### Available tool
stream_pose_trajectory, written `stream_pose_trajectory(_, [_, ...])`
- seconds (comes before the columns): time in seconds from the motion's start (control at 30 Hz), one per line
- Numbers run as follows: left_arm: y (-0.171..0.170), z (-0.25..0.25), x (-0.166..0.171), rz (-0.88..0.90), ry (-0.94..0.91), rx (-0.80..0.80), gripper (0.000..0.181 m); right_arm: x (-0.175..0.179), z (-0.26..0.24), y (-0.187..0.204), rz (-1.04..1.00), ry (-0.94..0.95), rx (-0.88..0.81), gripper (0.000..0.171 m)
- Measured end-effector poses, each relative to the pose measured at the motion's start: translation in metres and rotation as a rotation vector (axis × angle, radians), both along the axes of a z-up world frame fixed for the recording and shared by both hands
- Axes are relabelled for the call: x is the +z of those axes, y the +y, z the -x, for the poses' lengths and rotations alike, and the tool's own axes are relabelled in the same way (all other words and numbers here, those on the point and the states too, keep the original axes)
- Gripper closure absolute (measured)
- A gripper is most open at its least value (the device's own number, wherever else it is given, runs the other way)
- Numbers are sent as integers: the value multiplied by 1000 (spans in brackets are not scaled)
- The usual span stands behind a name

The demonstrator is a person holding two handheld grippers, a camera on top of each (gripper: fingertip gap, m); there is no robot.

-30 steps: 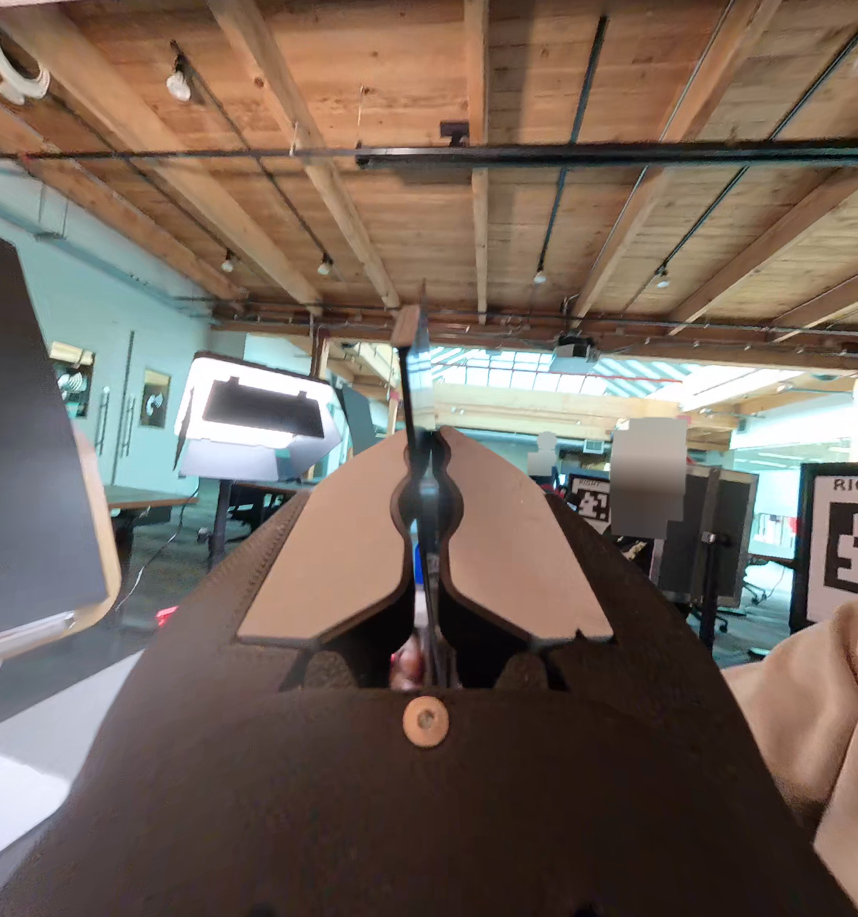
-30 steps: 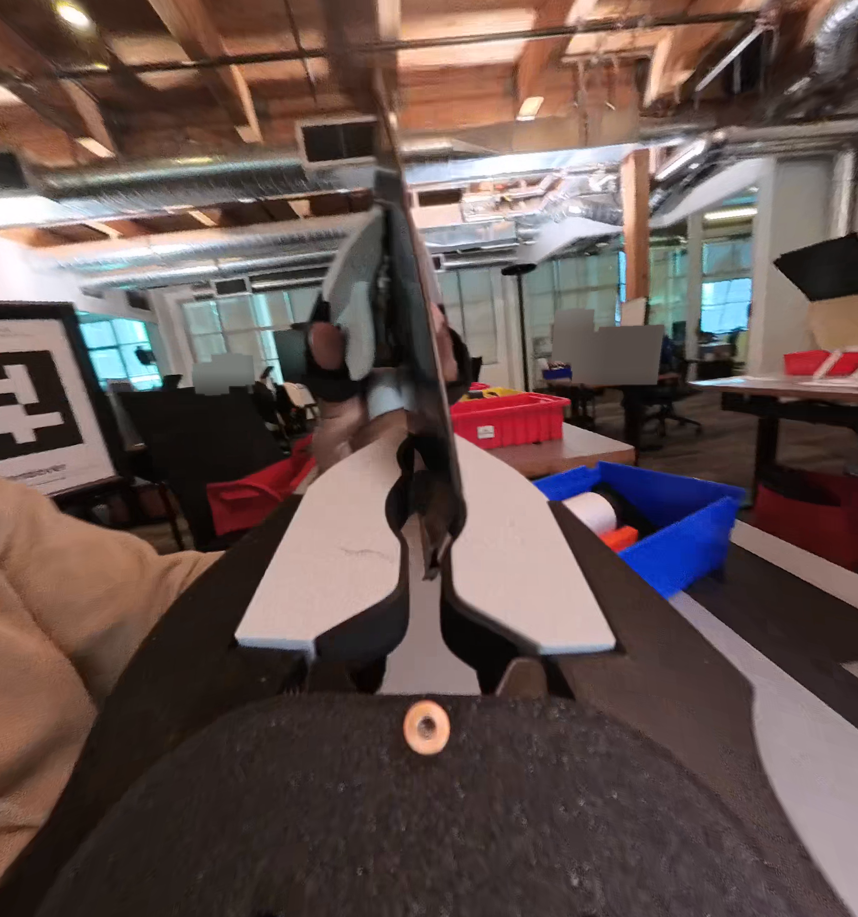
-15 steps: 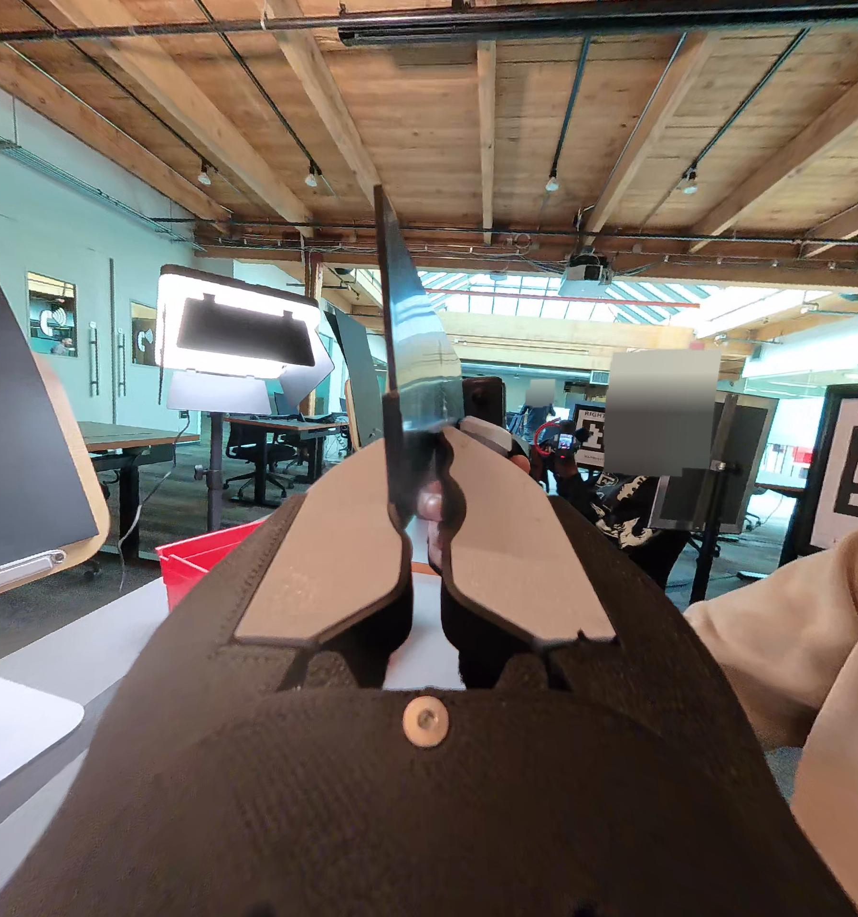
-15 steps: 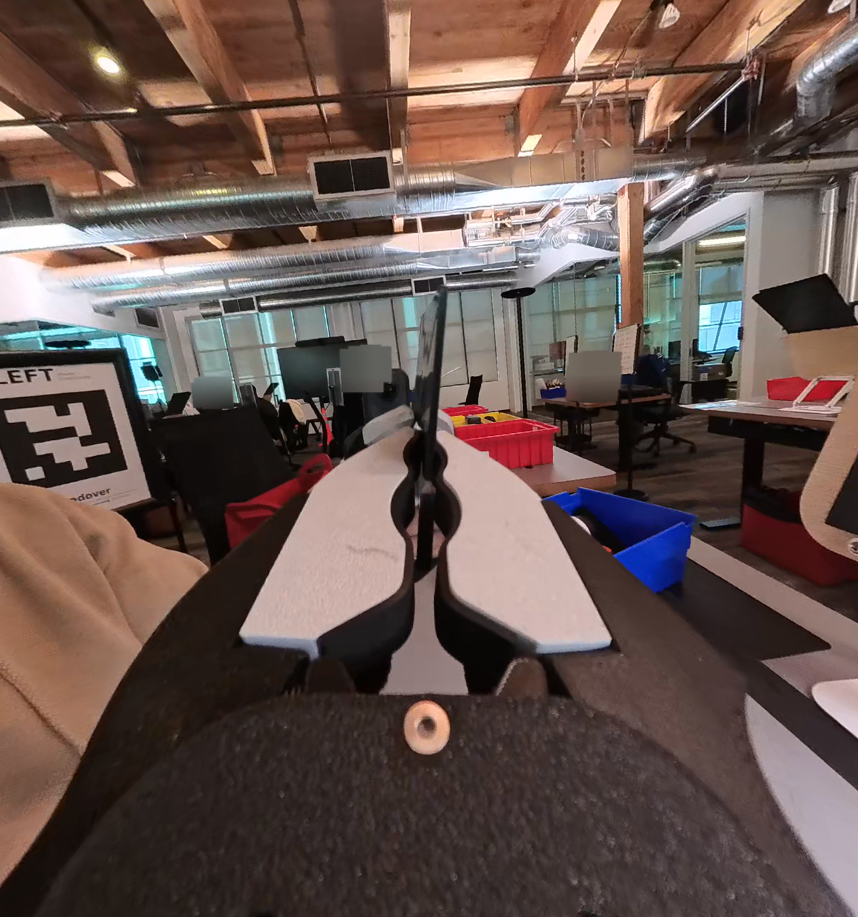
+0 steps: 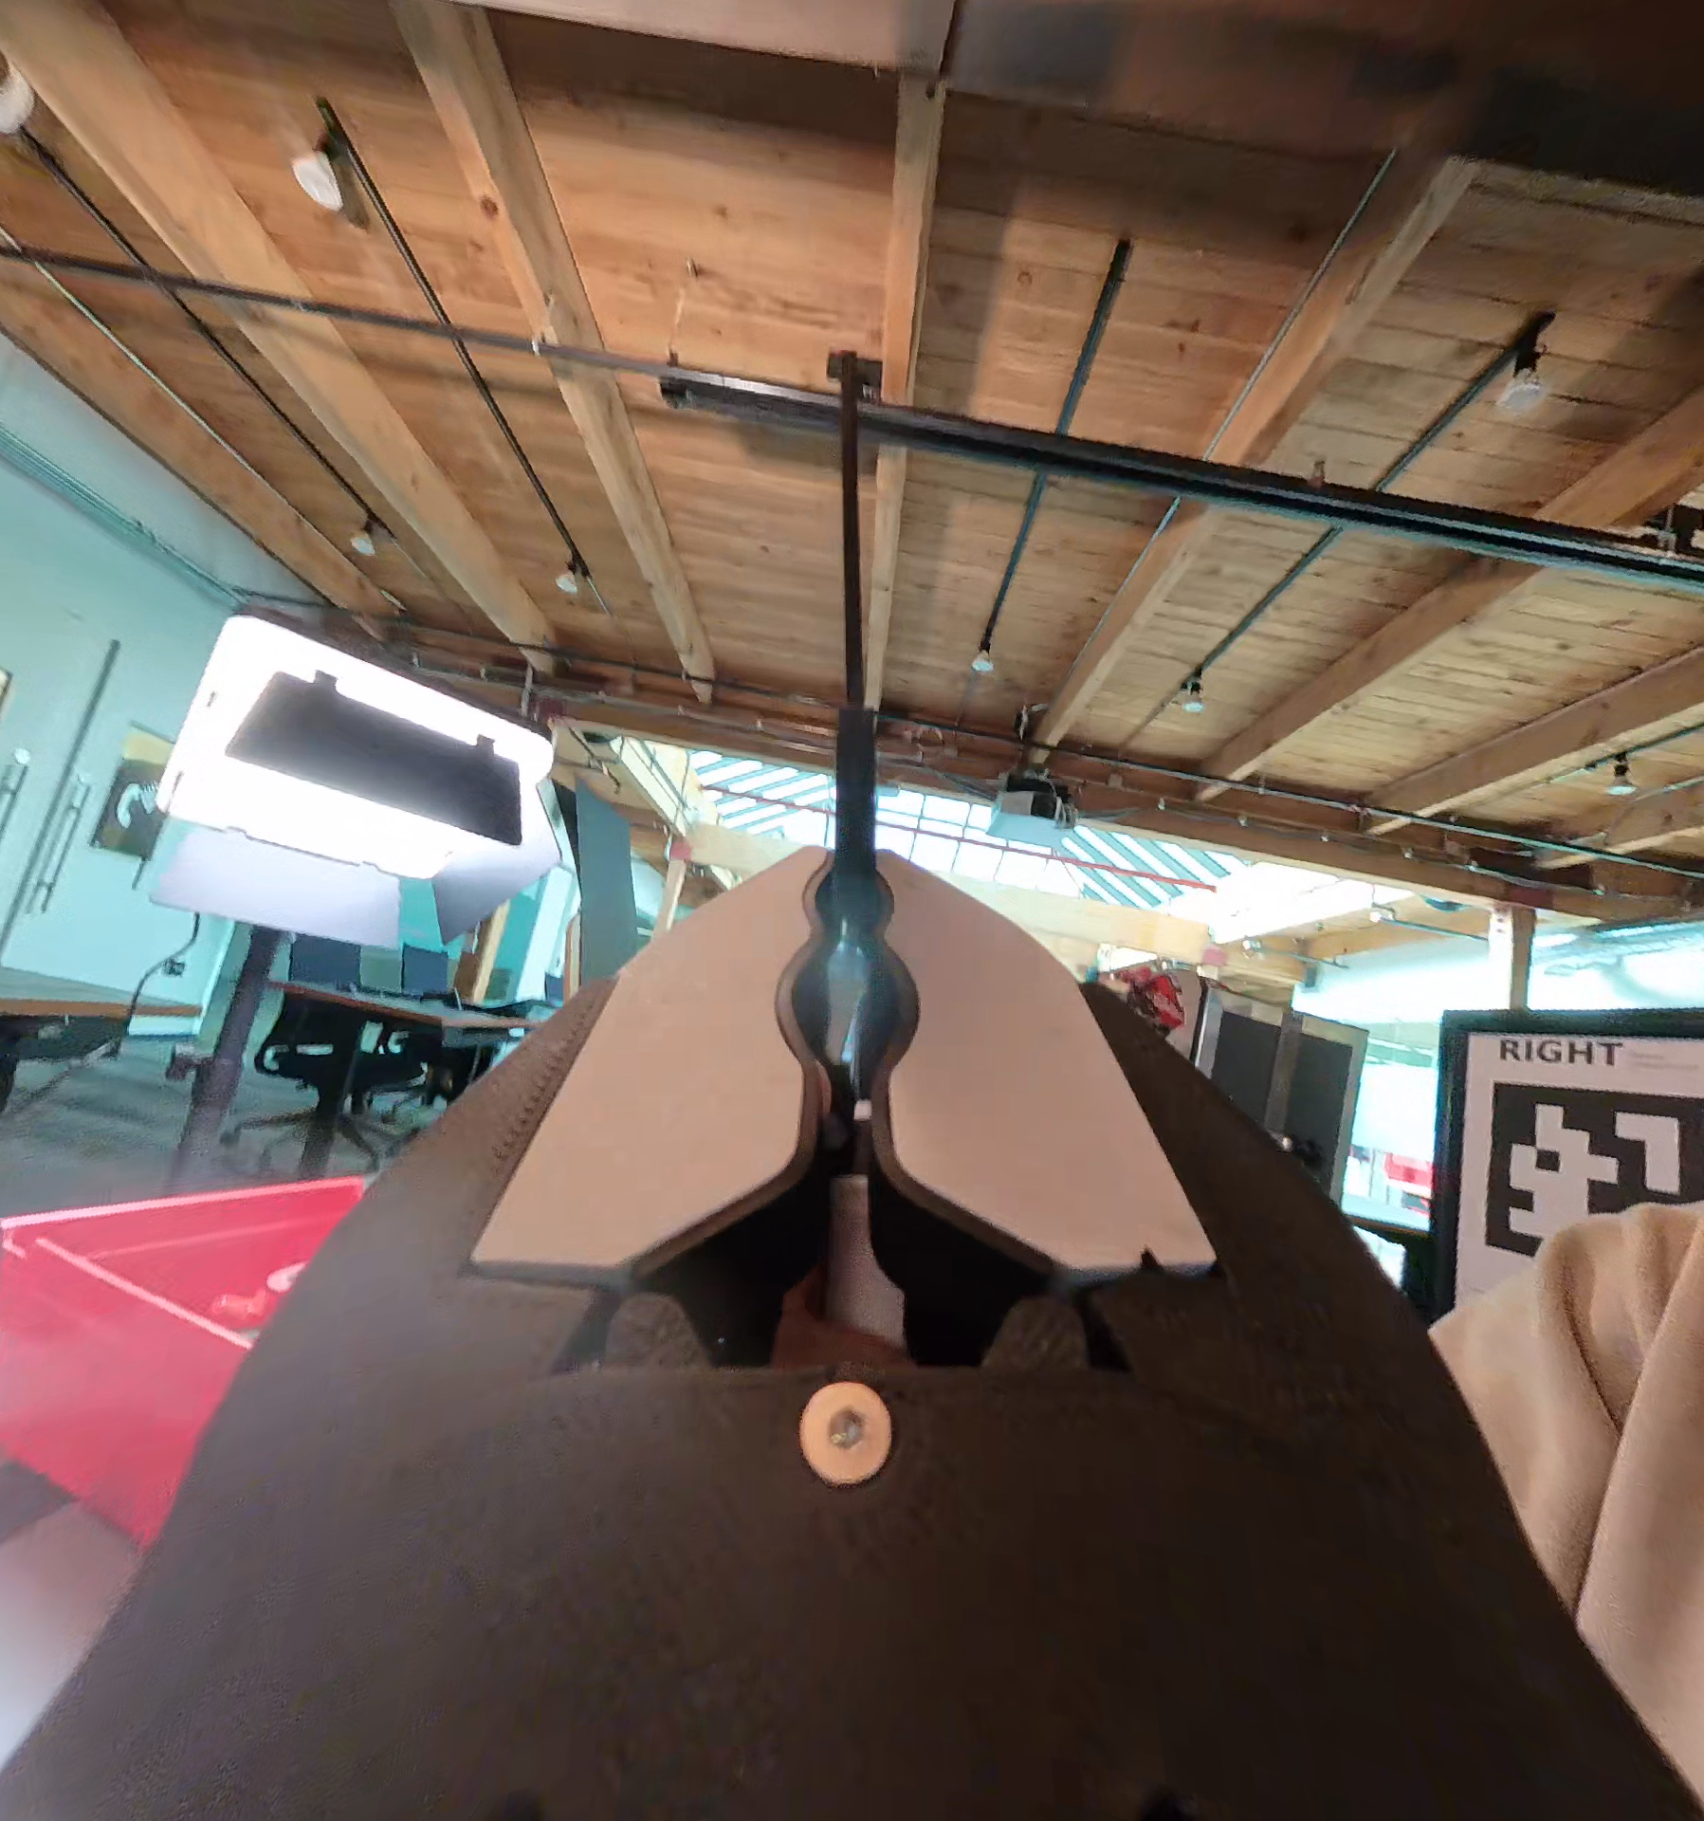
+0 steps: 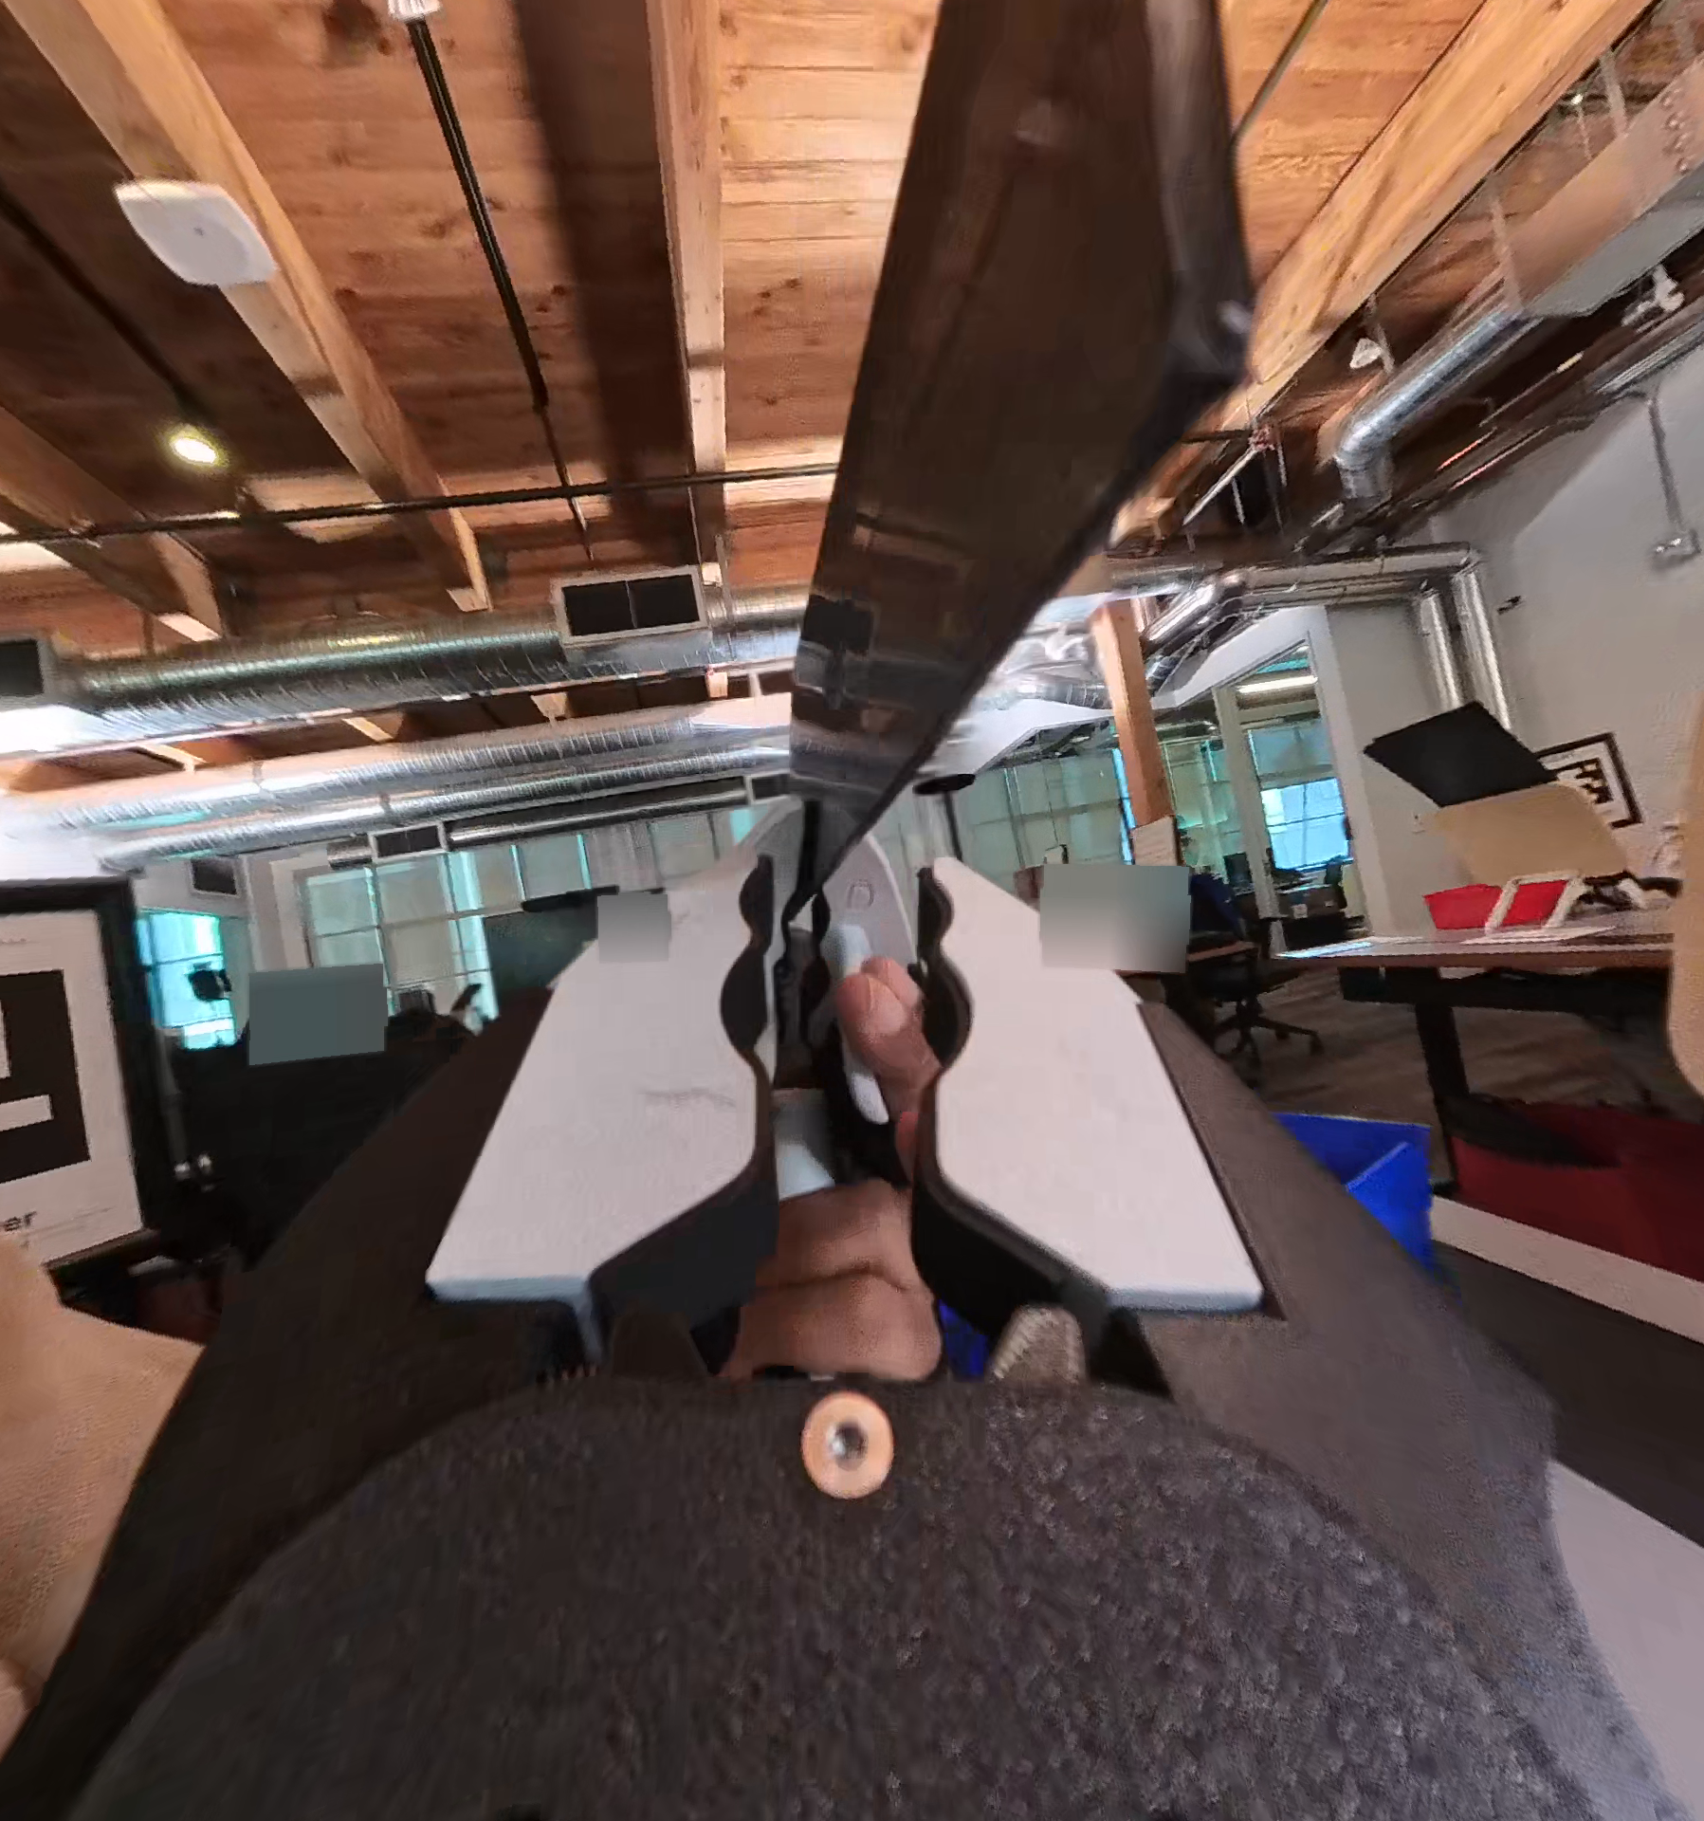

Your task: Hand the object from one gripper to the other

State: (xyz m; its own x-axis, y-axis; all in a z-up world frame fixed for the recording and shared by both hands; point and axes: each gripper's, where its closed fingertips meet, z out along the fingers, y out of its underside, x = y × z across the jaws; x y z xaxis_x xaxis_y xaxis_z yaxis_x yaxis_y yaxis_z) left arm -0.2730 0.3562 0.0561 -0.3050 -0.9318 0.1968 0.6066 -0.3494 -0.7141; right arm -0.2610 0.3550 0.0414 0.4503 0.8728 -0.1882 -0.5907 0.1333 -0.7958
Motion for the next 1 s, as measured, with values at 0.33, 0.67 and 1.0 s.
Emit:
stream_pose_trajectory(0.33, [32,2,-12,-150,350,231,155,6,-33,1,23,-280,-79,169])
stream_pose_trajectory(0.67, [1,1,-74,-555,786,96,172,-60,-10,-10,180,-747,151,170])
stream_pose_trajectory(1.0, [-23,-17,-52,-407,509,-81,179,-12,-27,-17,-4,-429,140,137])
